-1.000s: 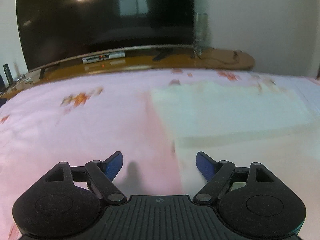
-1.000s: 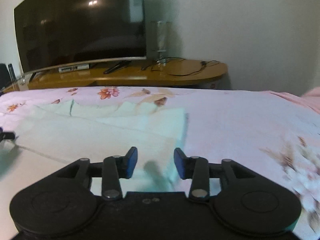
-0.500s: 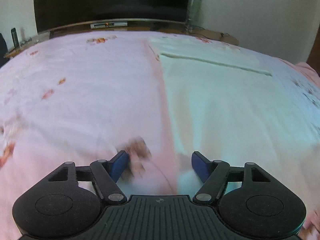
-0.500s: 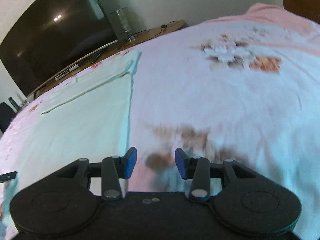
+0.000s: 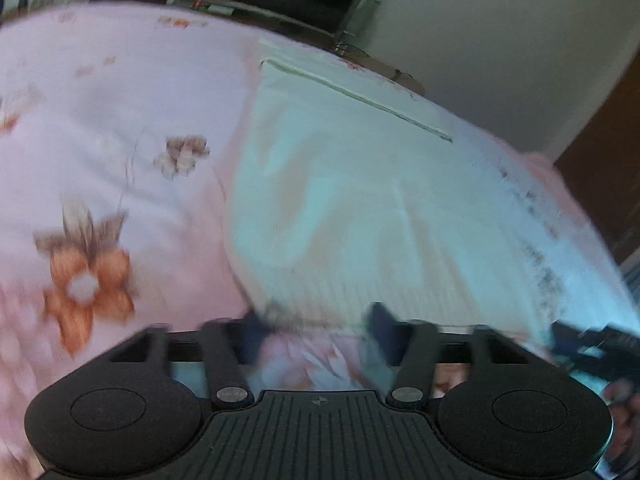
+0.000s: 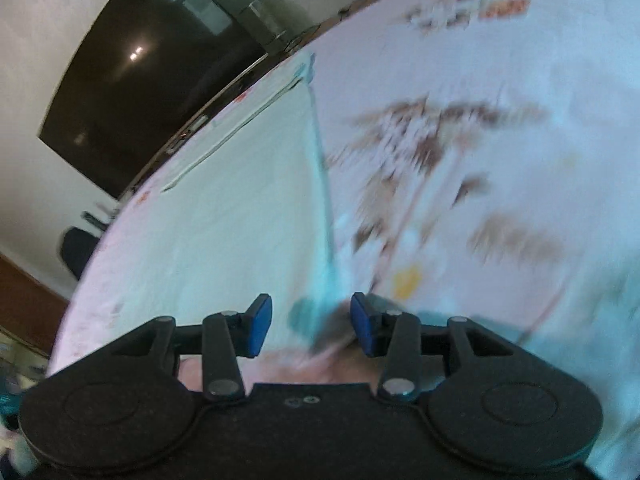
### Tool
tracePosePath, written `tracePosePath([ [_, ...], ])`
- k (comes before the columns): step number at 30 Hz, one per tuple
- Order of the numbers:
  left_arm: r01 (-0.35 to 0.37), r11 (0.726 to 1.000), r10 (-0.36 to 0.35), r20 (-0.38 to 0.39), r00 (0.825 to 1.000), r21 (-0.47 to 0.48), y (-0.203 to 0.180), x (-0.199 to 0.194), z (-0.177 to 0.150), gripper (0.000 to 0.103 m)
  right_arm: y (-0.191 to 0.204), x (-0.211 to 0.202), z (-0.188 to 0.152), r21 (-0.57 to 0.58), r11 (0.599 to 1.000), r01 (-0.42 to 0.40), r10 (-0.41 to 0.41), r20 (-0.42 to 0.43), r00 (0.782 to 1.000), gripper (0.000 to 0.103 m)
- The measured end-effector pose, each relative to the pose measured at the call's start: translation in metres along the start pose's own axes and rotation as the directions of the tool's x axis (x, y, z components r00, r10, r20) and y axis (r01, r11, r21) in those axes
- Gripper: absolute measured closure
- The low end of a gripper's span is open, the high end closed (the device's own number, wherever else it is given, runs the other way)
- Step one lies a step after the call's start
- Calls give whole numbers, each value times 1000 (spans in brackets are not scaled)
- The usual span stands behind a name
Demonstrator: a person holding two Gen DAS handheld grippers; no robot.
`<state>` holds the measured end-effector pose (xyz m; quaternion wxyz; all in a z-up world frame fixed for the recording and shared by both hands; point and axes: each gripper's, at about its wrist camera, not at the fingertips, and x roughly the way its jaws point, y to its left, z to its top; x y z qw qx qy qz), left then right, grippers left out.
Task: Fold small clothes
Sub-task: 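Move both open tools to the sweater hem, then close the left tool on the hem while the right tool grasps the hem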
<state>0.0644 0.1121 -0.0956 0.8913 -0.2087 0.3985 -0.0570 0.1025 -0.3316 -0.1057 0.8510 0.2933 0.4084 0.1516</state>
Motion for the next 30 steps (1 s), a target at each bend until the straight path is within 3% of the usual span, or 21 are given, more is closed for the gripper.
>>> tracePosePath([
  [5,73,985,-68,35,997,-157,23,1,-2,56,-4,5,0,68,996,-56,55,9,998,59],
  [12,43,986,-34,59,998,-162,19,25,15,56,-9,27,20,147,984,-96,97,2,995,66],
  [14,40,986,-31,60,998,-164,14,31,21,56,-4,35,24,135,987,-86,89,-19,996,76],
  [30,79,977,-68,60,996,-197,23,31,22,56,1,48,14,165,979,-122,127,-21,992,76],
])
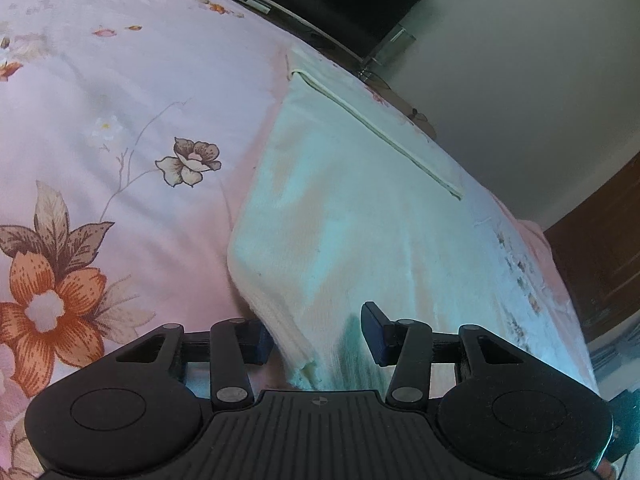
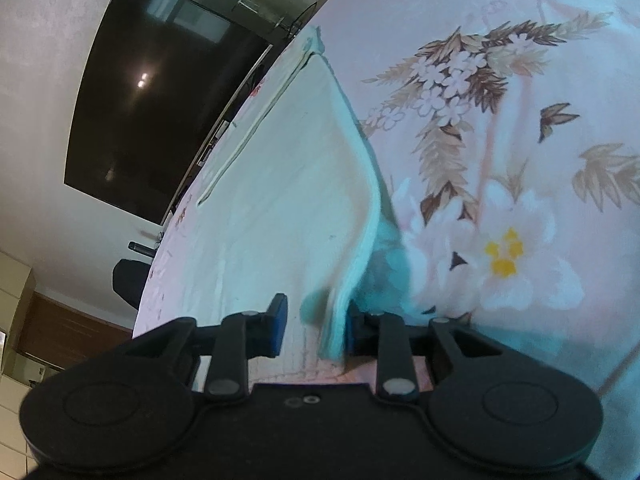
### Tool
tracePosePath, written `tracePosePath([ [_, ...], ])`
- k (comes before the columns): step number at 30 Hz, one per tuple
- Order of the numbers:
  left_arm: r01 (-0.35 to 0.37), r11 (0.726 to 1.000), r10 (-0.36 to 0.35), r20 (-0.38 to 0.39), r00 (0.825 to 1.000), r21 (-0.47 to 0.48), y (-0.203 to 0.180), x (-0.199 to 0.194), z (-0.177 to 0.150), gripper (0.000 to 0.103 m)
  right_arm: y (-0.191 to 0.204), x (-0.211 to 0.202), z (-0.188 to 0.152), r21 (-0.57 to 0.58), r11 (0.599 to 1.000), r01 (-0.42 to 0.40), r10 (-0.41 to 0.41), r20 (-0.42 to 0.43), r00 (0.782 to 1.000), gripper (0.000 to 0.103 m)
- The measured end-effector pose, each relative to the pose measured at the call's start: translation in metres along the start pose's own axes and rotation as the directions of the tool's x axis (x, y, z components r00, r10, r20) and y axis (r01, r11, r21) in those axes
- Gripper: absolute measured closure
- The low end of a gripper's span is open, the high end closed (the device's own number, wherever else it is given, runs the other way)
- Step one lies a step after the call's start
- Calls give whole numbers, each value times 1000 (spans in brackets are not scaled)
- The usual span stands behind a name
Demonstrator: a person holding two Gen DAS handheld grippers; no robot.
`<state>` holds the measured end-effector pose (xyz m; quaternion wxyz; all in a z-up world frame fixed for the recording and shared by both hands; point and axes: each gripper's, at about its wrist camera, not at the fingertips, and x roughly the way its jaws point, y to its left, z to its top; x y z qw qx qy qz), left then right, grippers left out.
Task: Fold small clothes
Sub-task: 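Close the left tool on the hem while the right tool grasps the hem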
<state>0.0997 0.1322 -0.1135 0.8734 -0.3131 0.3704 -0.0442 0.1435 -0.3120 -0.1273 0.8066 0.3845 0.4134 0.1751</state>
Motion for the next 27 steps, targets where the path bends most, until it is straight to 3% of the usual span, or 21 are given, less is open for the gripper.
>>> tracePosePath([
  [5,49,996,-49,9,999,-74,16,-5,-2,57,1,-3,-5,19,1000,-9,9,-2,1000,76],
  [7,38,995,-37,5,999,-90,20,-4,-3,79,0,-2,-7,21,1000,-11,11,-2,1000,76],
  [9,20,995,-21,-10,1000,-98,25,-2,-1,93,-1,0,-7,27,1000,-7,7,7,1000,80],
  [11,27,994,-28,-16,999,-106,29,0,0,95,-1,5,-6,29,999,14,-14,14,1000,95],
  [16,35,996,-32,39,999,-85,24,-14,0,97,16,5,-6,-43,997,63,-61,50,997,96],
  [21,70,996,-65,95,993,-51,19,-36,3,97,41,-19,-8,-141,989,42,-27,108,994,97],
  [27,18,997,-14,45,999,-81,35,-23,-9,97,30,-24,-12,-132,989,61,-47,102,994,97],
])
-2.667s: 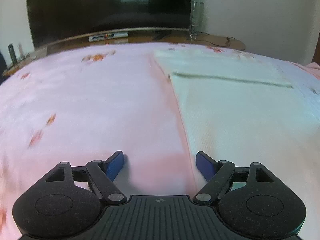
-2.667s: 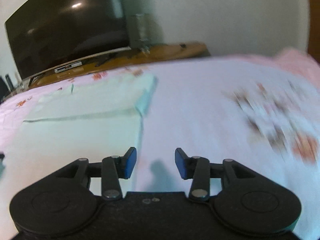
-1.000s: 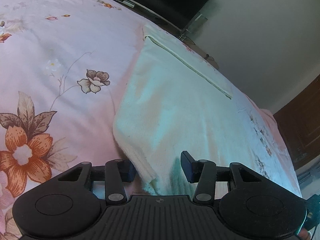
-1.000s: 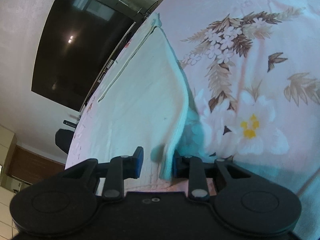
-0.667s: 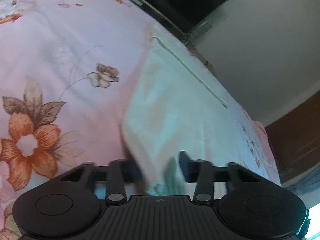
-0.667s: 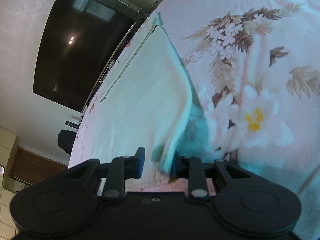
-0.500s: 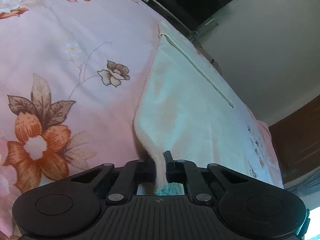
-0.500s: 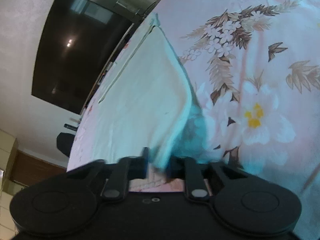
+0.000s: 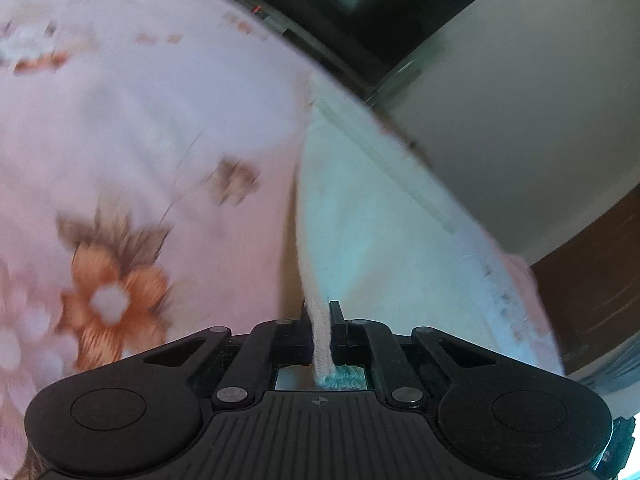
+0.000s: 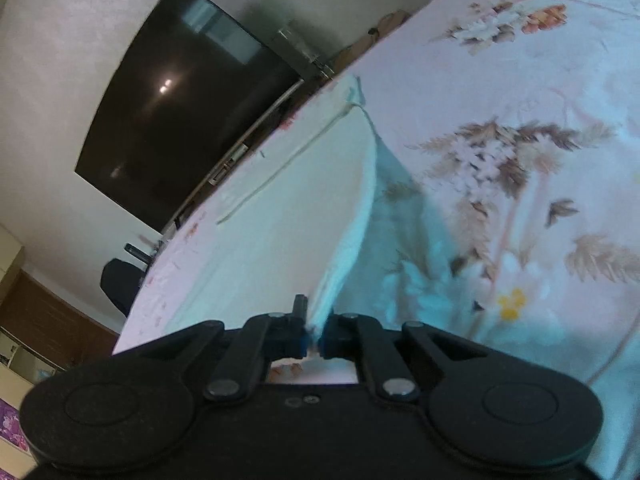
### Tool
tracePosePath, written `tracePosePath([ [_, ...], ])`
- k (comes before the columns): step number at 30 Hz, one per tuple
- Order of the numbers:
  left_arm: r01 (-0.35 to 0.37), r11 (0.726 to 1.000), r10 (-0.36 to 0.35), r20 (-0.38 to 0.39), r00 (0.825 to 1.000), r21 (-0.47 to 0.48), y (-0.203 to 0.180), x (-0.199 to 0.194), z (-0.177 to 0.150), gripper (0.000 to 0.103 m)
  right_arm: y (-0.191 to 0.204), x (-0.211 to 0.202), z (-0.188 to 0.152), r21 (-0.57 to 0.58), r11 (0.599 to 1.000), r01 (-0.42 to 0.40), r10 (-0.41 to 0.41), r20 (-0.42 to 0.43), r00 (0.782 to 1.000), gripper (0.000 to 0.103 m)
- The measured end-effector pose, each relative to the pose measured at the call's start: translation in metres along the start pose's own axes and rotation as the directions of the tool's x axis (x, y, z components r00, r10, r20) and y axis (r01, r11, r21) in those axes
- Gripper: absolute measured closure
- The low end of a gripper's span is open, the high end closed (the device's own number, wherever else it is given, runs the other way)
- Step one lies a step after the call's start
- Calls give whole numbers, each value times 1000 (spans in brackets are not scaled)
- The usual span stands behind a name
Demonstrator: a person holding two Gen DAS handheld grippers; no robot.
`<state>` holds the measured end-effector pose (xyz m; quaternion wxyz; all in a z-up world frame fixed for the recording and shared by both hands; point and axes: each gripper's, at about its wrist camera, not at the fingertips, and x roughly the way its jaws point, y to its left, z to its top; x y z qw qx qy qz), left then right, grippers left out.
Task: Fold small clothes
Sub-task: 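Close the left tool on the hem while the right tool grasps the hem, then lift the hem with both tools toward the collar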
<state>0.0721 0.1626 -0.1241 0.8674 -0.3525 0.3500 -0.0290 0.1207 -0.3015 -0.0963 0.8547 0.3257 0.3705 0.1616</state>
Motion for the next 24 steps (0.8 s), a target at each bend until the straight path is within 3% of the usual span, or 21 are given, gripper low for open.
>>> tracePosePath([
  [3,13,998,-12,4,1000,-60,11,4,-7,97,-20,18,-11,39,997,63,-60,-64,996,98],
  [9,7,998,-7,2,1000,-63,12,7,-5,97,-27,15,-10,59,998,35,-31,-54,998,97],
  [14,58,998,-55,81,995,-30,2,-14,-6,97,-11,4,-8,7,1000,13,-13,-14,1000,97],
  [18,-1,999,2,26,1000,-34,10,-1,-12,97,-8,2,-3,-9,1000,3,-3,-11,1000,97],
  [21,15,998,-12,40,999,-59,15,-1,-16,97,-21,16,-8,1,998,55,-55,-65,996,98],
  [24,13,999,-11,41,999,-51,8,-5,-9,97,-22,12,-7,17,999,41,-40,-44,998,98],
])
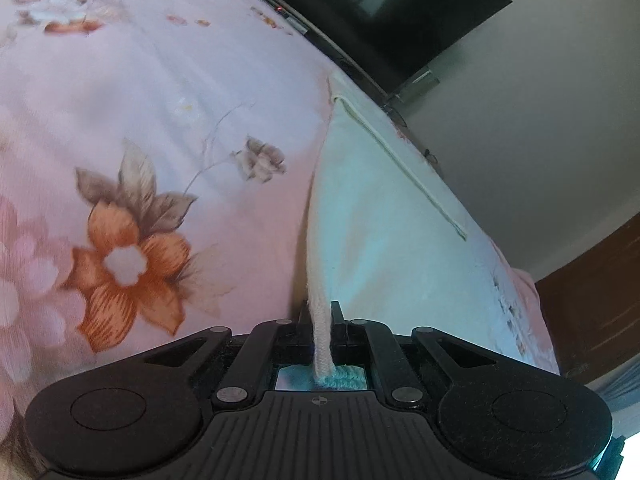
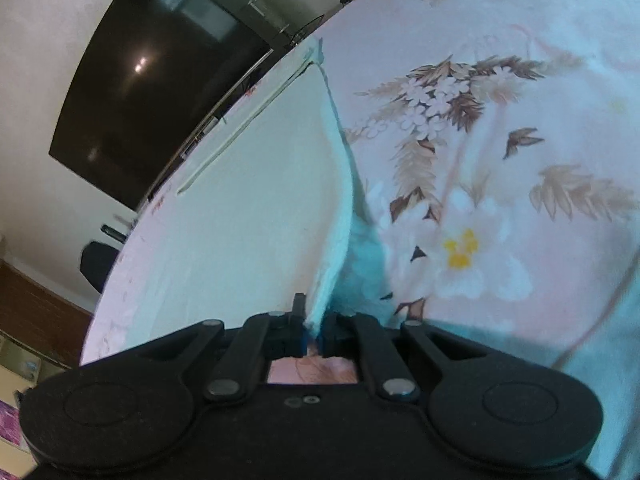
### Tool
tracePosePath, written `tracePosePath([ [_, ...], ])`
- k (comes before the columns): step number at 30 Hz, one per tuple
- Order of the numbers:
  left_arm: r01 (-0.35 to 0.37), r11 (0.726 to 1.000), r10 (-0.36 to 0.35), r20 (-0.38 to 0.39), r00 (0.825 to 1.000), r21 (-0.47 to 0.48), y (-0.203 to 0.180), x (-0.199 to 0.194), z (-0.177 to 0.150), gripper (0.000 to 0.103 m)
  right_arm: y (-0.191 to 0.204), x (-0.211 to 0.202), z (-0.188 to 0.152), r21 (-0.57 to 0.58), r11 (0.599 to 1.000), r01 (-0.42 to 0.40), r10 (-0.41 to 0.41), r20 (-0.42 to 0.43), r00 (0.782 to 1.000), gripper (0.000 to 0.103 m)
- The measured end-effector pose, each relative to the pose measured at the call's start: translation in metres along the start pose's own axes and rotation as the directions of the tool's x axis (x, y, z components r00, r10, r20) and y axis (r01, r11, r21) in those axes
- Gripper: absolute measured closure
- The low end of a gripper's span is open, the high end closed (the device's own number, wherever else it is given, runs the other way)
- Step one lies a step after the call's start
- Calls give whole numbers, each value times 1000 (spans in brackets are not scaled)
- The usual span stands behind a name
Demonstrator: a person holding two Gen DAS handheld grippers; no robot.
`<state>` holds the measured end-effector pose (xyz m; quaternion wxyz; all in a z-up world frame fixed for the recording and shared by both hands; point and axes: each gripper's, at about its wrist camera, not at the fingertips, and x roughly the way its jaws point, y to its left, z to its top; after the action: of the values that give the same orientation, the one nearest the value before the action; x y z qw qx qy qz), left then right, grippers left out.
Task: Fold small clothes
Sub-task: 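Lift the hem with both tools toward the collar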
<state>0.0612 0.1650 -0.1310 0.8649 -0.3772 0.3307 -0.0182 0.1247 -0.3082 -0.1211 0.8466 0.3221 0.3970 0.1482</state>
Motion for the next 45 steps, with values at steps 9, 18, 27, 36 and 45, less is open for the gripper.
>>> tracePosePath([
  [9,119,990,-126,101,987,74,-55,-5,80,97,56,-25,63,-202,979,-38,62,118,991,98],
  [18,145,976,-170,151,974,161,-116,52,187,97,117,11,173,-336,940,-54,129,207,970,98],
  [27,90,972,-119,121,986,218,-132,156,257,97,129,104,264,-364,931,-25,104,199,974,97],
  [36,24,973,-35,42,999,228,-120,272,299,97,98,208,302,-311,950,4,40,134,990,97],
  [45,14,985,-9,-29,1000,171,-96,346,300,93,57,279,323,-229,973,16,-6,47,999,78],
])
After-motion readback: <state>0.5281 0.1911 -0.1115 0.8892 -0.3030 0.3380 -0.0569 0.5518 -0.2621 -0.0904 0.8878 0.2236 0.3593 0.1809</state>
